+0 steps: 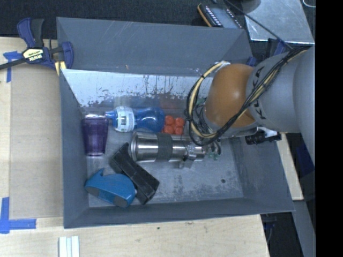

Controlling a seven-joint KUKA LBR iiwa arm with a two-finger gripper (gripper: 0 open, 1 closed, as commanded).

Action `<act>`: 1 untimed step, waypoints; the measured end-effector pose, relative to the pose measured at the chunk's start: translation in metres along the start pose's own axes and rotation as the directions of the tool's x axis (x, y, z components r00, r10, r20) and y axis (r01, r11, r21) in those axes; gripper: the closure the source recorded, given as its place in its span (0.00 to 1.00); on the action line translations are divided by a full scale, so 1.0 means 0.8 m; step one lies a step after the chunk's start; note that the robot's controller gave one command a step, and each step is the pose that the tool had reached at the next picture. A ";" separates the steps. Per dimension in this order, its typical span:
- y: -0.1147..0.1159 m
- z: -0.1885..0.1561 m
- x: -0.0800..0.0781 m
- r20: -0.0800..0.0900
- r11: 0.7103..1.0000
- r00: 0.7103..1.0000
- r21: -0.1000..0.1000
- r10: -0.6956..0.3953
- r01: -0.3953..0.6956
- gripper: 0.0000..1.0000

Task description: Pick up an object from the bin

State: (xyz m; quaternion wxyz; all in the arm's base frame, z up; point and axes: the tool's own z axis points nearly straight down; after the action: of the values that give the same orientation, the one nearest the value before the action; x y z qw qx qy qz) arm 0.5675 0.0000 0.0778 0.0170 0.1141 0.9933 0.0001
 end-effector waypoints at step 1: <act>-0.001 -0.001 0.004 -0.013 1.000 1.000 0.003 -0.001 0.001 1.00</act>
Offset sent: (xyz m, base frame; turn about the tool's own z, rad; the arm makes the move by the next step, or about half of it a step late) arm 0.0001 0.0000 0.0254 0.0000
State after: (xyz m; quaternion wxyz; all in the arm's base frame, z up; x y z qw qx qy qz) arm 0.5641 0.0001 0.0782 0.0104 0.1137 0.9935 -0.0005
